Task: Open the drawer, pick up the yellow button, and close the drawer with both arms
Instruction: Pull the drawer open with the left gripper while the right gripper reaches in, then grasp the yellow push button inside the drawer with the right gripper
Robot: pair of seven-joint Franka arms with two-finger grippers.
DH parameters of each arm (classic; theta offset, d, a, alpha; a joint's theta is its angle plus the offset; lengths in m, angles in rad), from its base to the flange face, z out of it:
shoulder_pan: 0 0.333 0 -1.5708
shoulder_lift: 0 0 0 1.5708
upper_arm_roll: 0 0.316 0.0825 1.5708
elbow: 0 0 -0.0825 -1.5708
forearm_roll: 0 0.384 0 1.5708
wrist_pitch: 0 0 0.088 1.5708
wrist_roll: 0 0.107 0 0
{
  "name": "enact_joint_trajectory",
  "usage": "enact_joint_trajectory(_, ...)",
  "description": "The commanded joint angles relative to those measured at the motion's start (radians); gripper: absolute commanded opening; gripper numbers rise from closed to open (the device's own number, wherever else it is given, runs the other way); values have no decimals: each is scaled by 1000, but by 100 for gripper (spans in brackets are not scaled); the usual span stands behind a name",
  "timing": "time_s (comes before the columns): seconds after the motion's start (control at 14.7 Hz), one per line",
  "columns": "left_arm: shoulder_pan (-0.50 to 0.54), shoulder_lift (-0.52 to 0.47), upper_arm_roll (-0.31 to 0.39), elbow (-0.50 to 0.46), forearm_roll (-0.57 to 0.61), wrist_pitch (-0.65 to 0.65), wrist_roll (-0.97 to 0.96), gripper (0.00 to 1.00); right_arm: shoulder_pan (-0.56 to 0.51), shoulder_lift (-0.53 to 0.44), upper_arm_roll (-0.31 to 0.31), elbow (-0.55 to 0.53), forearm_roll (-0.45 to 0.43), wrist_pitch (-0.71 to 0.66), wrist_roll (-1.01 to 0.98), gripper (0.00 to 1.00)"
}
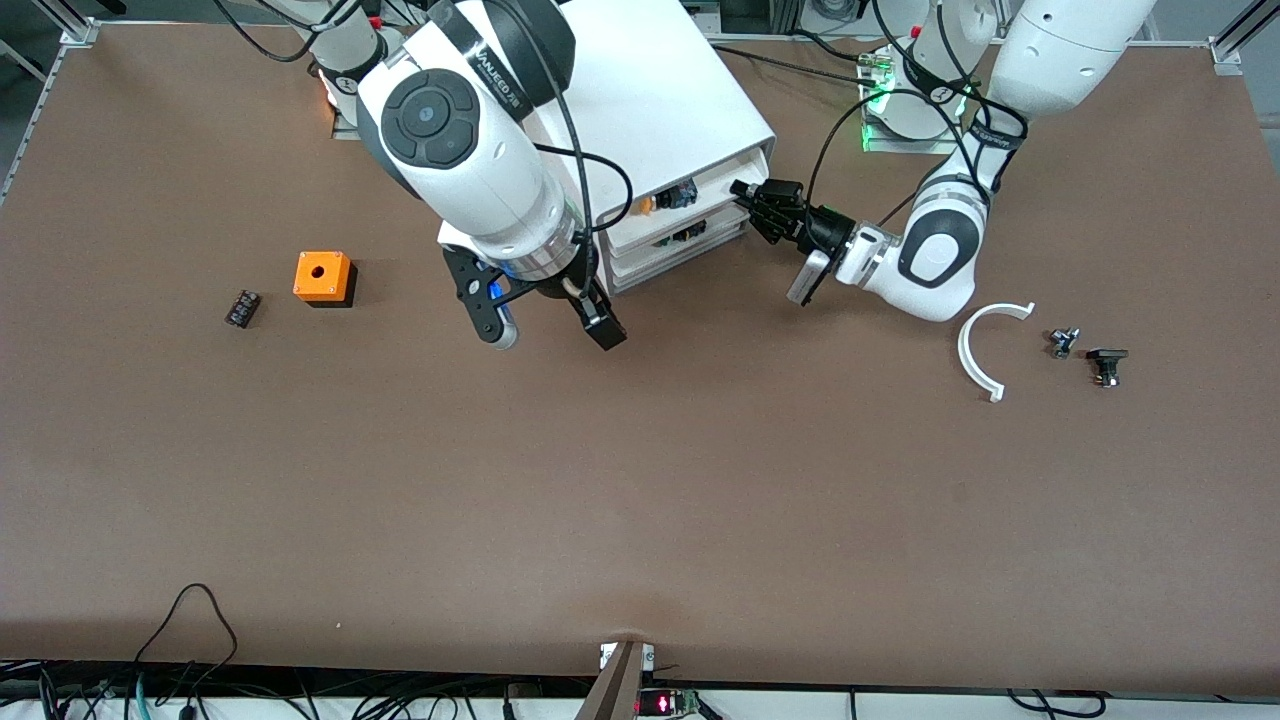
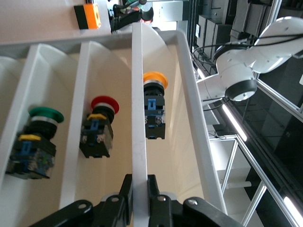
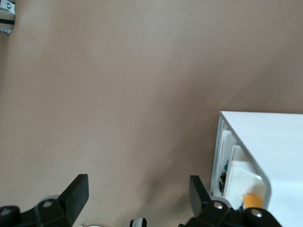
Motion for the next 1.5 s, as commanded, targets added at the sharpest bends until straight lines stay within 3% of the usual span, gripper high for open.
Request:
enact_joint_trajectory(0.0,19,42,4,53,-2,23,-11,0,27,19,6,37,12,20,59,98)
enact_joint_trajectory(0.95,105,140,13,283,133,22,-188,0,194,99,-10,37,-15,90,211,98)
enact_joint_trajectory(1.43,113,142,18,320,139,22,-234,0,267,142,-43,34,-30,93,244,98)
